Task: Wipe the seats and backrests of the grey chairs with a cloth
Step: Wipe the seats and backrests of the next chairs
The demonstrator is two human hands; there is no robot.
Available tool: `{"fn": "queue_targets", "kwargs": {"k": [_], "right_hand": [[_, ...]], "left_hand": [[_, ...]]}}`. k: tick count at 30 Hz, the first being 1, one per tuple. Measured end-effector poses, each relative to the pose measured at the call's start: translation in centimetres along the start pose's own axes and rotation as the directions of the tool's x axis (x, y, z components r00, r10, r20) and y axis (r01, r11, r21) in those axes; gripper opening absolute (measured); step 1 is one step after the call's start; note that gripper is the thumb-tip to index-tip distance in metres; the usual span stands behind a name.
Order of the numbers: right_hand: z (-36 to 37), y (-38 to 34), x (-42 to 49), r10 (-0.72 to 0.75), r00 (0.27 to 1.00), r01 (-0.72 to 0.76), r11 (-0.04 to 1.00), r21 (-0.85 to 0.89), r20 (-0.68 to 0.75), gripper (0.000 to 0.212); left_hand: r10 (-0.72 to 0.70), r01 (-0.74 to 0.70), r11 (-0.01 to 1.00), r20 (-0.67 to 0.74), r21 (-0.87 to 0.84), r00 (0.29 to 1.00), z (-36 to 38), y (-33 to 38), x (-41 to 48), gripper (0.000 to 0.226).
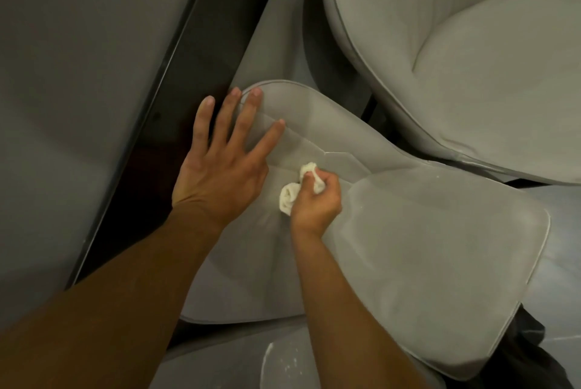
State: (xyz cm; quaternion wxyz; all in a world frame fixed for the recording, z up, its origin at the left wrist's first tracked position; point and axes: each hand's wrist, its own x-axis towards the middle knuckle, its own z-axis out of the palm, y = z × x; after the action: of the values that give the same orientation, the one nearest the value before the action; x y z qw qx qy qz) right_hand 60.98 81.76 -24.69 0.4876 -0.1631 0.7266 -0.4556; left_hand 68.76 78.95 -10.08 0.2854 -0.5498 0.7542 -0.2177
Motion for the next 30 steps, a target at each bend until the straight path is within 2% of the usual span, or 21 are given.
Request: {"fn": "queue_targets", "kwargs": {"k": [2, 4, 6, 8, 10, 11, 13, 16, 18, 19, 21, 23, 25, 28, 30], "right_hand": [[0.2, 0.2, 1.4, 0.136, 0.99, -0.137, 0.99, -0.022, -0.024, 0.007], [0.2, -0.3, 1.4, 0.13, 0.991, -0.13, 0.991, -0.012, -0.021, 0.007], [0.1, -1.8, 0.2, 0.005, 1.0, -0.005, 0.999, 0.053, 0.007, 0.004], [0.1, -4.0, -0.9, -0.182, 0.982, 0.172, 0.973, 0.156, 0.051, 0.005], [0.4, -5.3, -0.9, -0.316, 0.947, 0.302, 0.939, 0.162, 0.062, 0.007], [0.4, -5.1, -0.4, -0.331, 0.943, 0.322, 0.937, 0.132, 0.047, 0.006], [0.6, -3.4, 1.4, -0.221, 0.975, 0.223, 0.972, 0.073, -0.028, 0.005], [0.7, -1.2, 3.6, 0.071, 0.993, -0.068, 0.997, 0.039, -0.093, 0.004], [0.9, -1.4, 3.6, 0.102, 0.99, -0.101, 0.995, 0.013, -0.097, 0.004], [0.8, -1.8, 3.1, 0.066, 0.994, -0.065, 0.998, 0.012, -0.09, 0.003], [0.5, -2.9, 1.3, -0.098, 0.995, 0.099, 0.995, 0.032, -0.032, 0.004], [-0.1, -3.4, -0.7, -0.317, 0.946, 0.313, 0.947, 0.07, 0.063, 0.006], [-0.4, -2.7, -1.4, -0.383, 0.917, 0.379, 0.924, 0.06, 0.112, 0.009], [0.0, 0.1, 0.6, -0.153, 0.986, 0.153, 0.988, -0.01, 0.061, 0.009], [0.2, 1.5, 2.9, -0.015, 1.0, 0.015, 0.998, -0.067, -0.001, 0.009]], "left_hand": [[0.003, -0.003, 1.0, 0.003, 0.017, 1.0, 0.1, 0.0, 0.1, 0.066], [0.003, -0.003, 1.0, 0.0, 0.016, 1.0, 0.1, -0.1, 0.1, 0.065], [0.003, -0.003, 1.0, -0.003, 0.014, 1.0, 0.0, 0.0, 0.0, 0.065], [0.009, -0.009, 0.999, 0.004, 0.032, 1.0, 0.0, 0.1, 0.1, 0.067], [0.019, -0.019, 1.0, 0.002, 0.009, 1.0, -0.1, 0.0, 0.1, 0.064], [0.016, -0.016, 1.0, -0.01, -0.01, 1.0, 0.0, 0.0, 0.0, 0.062], [0.001, -0.002, 1.0, -0.018, -0.021, 1.0, 0.0, 0.0, 0.0, 0.064], [0.0, 0.0, 1.0, -0.011, 0.001, 1.0, 0.0, 0.0, 0.0, 0.066], [0.005, -0.005, 1.0, -0.014, 0.013, 1.0, 0.1, -0.1, 0.0, 0.066], [0.005, -0.005, 1.0, -0.012, 0.016, 1.0, 0.1, -0.1, 0.0, 0.066], [0.004, -0.004, 1.0, -0.019, 0.017, 1.0, 0.2, 0.0, 0.0, 0.065], [0.005, -0.004, 1.0, -0.022, 0.028, 1.0, 0.2, 0.0, -0.1, 0.063], [0.011, -0.01, 1.0, -0.021, 0.025, 1.0, 0.0, 0.1, -0.1, 0.063], [-0.004, 0.004, 1.0, 0.003, 0.012, 1.0, -0.1, 0.0, -0.1, 0.066], [-0.013, 0.013, 1.0, 0.004, 0.014, 1.0, -0.3, 0.1, -0.1, 0.067]]}}
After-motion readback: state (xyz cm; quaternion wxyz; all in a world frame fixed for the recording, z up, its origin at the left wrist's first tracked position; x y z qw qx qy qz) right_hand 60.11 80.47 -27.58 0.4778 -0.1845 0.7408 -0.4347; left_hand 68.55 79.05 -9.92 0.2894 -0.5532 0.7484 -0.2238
